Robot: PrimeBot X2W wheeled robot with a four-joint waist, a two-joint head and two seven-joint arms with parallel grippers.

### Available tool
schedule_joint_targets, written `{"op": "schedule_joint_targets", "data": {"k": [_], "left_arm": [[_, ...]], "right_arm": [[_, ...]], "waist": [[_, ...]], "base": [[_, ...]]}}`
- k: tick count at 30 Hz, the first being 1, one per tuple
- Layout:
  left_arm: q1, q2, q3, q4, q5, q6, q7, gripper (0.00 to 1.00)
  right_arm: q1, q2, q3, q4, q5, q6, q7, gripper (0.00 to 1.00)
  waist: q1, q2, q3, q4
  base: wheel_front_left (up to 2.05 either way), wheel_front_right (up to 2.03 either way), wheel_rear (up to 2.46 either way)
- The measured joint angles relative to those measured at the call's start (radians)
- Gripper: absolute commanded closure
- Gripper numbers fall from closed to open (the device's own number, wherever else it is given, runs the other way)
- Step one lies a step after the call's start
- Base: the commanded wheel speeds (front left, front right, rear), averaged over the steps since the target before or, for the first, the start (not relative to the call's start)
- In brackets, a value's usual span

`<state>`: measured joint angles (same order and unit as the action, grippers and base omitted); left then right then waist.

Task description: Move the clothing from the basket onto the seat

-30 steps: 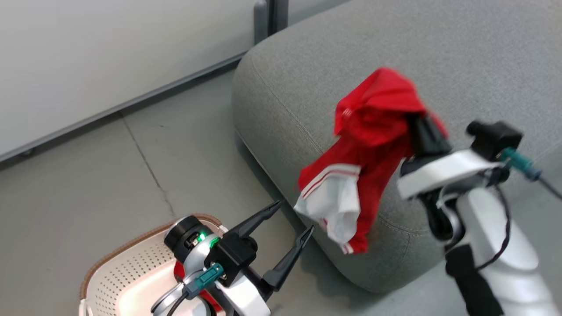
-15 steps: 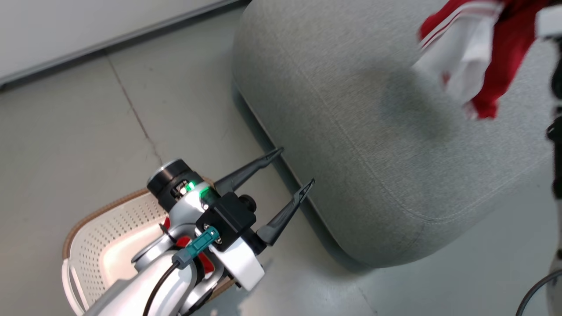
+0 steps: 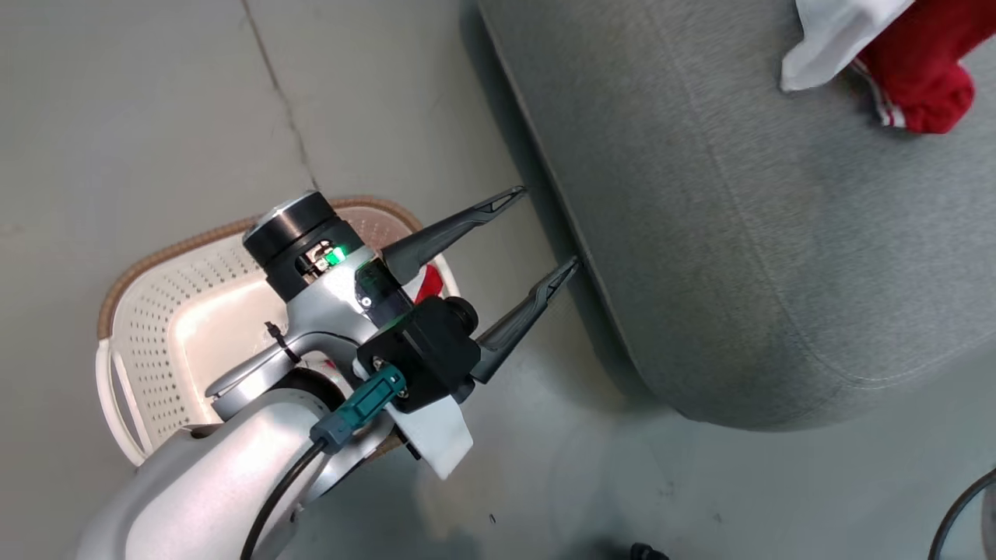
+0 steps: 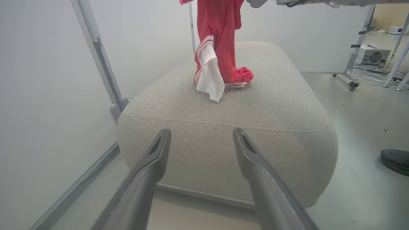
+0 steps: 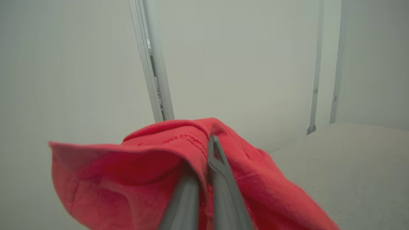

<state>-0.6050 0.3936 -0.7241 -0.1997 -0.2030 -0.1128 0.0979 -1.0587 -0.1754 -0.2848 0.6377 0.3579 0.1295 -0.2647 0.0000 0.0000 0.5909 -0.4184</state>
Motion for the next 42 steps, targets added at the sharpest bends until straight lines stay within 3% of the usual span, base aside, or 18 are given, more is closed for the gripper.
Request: {"op": "schedule_joint_targets", "data": {"k": [11,12,13,14,21,27,36,42], "left_arm": [[-0.01,0.024,-0.004,-0.009,0.008,0.004,0.011,0.0],[-0.009,0.027,-0.004,-0.009,0.008,0.005,0.011,0.0],[-0.009,0.029,-0.003,-0.008,0.008,0.008,0.009,0.0],[-0.009,0.029,-0.003,-0.006,0.007,0.008,0.006,0.0],[0.009,0.008,-0.009,0.027,-0.013,0.02,-0.035,0.0],[0.047,-0.003,0.003,0.06,-0.038,0.046,-0.076,0.0],[0.144,-0.034,0.064,0.12,-0.102,0.137,-0.169,0.0],[0.213,-0.058,0.105,0.153,-0.144,0.196,-0.228,0.0]], "right_arm": [[0.108,0.045,-0.074,0.199,0.003,0.0,0.0,1.0],[0.109,0.049,-0.079,0.214,0.002,0.0,0.0,0.68],[0.108,0.053,-0.084,0.218,-0.002,0.0,0.0,0.03],[0.108,0.05,-0.089,0.222,-0.011,0.0,0.0,0.0],[0.169,0.026,-0.085,0.267,-0.054,0.0,0.0,0.0],[0.257,0.023,-0.031,0.23,-0.062,0.0,0.0,0.0],[0.457,0.044,0.038,0.036,-0.071,0.0,0.0,0.0],[0.575,0.059,0.069,-0.122,-0.105,0.0,0.0,0.0]], "waist": [[0.0,0.0,0.1,0.047],[0.0,0.0,0.1,0.046],[0.0,0.0,0.098,0.045],[0.0,0.0,0.094,0.044],[0.0,0.0,0.035,0.043],[0.0,0.0,-0.027,0.043],[0.0,0.0,-0.153,0.067],[0.0,0.0,-0.224,0.132]], "base": [[0.0,0.0,0.0],[0.0,0.0,0.0],[0.0,0.0,0.0],[0.0,0.0,0.0],[0.0,0.0,0.0],[0.0,0.0,0.0],[0.0,0.0,0.0],[0.0,0.0,0.0]]}}
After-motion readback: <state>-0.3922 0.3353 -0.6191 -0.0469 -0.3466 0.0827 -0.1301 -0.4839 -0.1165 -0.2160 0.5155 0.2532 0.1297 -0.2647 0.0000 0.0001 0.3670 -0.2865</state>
